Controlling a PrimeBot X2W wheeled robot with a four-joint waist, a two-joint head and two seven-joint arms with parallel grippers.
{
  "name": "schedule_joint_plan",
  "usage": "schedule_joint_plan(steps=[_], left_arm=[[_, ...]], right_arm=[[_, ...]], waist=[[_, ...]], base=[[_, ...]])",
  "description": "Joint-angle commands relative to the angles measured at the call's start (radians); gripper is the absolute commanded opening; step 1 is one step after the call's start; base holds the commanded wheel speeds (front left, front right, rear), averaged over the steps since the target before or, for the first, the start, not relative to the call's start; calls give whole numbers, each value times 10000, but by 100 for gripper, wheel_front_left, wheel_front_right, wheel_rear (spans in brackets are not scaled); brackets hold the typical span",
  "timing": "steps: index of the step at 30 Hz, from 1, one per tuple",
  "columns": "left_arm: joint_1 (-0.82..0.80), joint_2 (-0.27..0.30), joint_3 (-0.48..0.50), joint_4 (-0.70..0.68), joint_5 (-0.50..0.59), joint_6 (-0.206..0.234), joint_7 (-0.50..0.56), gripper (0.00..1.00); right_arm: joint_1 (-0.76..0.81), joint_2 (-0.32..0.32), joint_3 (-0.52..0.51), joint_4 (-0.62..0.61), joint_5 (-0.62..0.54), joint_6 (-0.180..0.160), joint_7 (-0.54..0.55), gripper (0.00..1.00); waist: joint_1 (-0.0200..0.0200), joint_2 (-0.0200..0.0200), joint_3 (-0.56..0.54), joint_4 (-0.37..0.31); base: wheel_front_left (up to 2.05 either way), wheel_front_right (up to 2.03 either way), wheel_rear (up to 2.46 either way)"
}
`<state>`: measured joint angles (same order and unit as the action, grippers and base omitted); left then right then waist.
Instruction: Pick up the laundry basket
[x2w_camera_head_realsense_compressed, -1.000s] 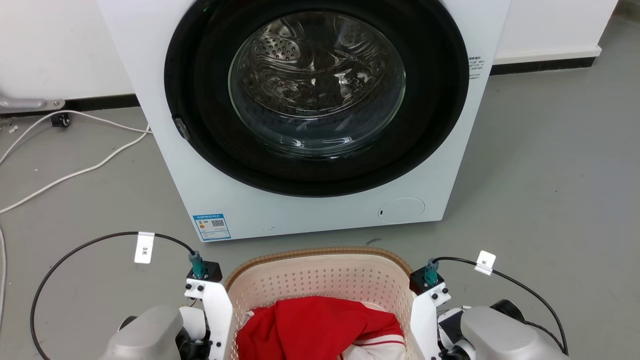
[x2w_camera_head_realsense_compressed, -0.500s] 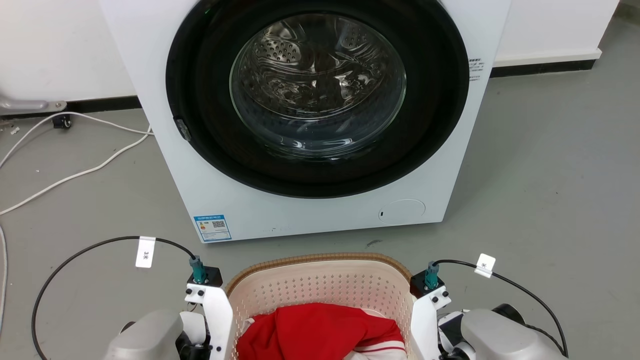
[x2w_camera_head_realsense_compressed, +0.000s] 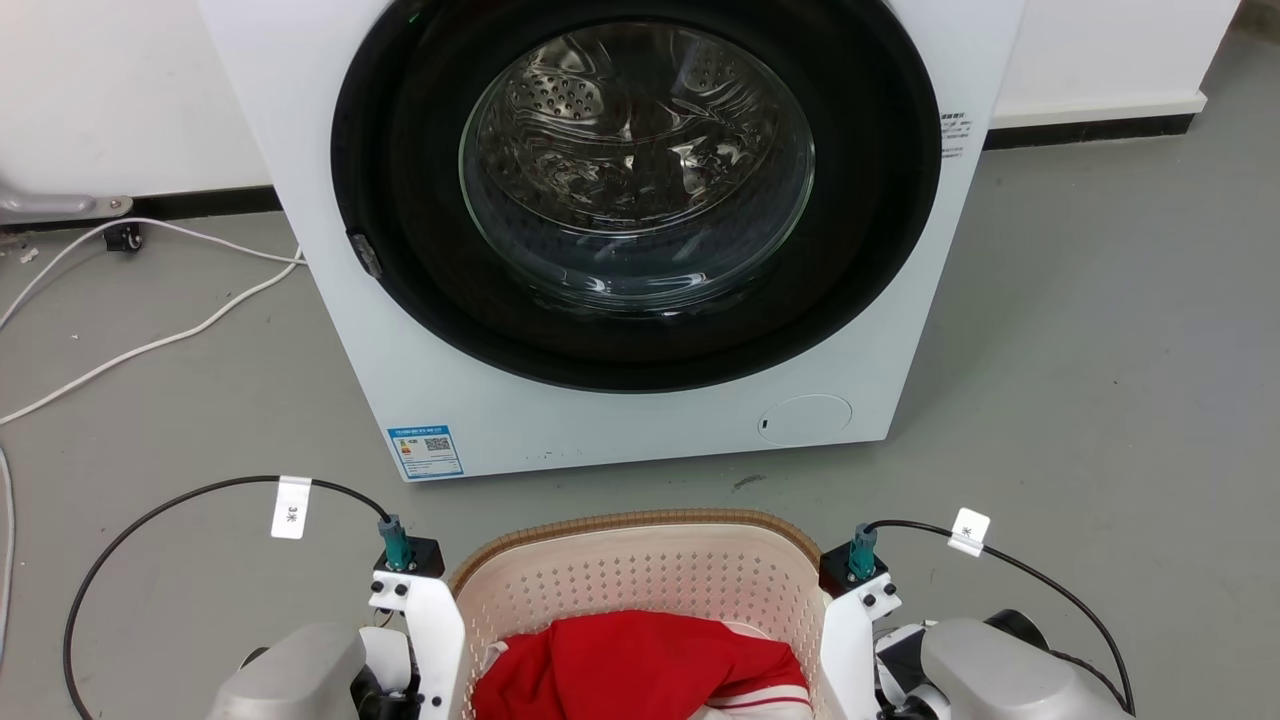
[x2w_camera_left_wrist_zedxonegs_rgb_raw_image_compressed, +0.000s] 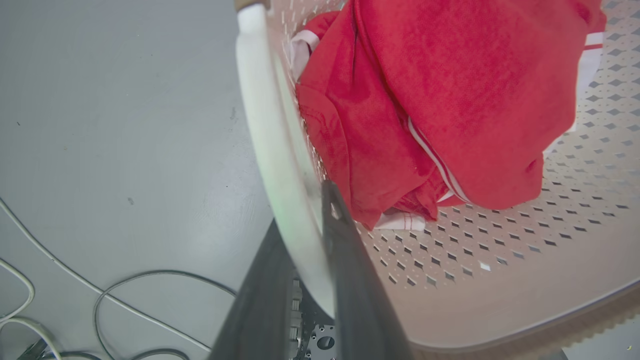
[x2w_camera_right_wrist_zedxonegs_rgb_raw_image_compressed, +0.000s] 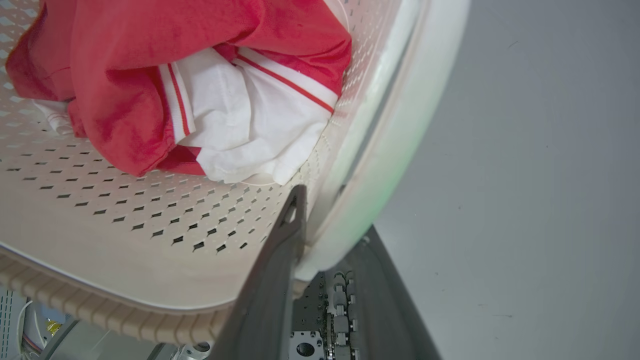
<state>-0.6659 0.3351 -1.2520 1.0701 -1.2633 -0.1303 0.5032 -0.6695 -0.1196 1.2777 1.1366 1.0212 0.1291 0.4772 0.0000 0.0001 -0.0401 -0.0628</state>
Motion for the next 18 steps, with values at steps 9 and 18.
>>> schedule_joint_plan(steps=[9,18], left_arm=[[-189,-35,-104,20,-105,7,-85,0],[-192,-55,-159,51,-197,7,-97,0]], right_arm=[[112,-26,53,14,-20,28,33,0],[130,-46,55,11,-63,28,63,0]], waist=[[0,-1,17,5],[0,-1,23,8]], base=[[0,0,0],[0,0,0]])
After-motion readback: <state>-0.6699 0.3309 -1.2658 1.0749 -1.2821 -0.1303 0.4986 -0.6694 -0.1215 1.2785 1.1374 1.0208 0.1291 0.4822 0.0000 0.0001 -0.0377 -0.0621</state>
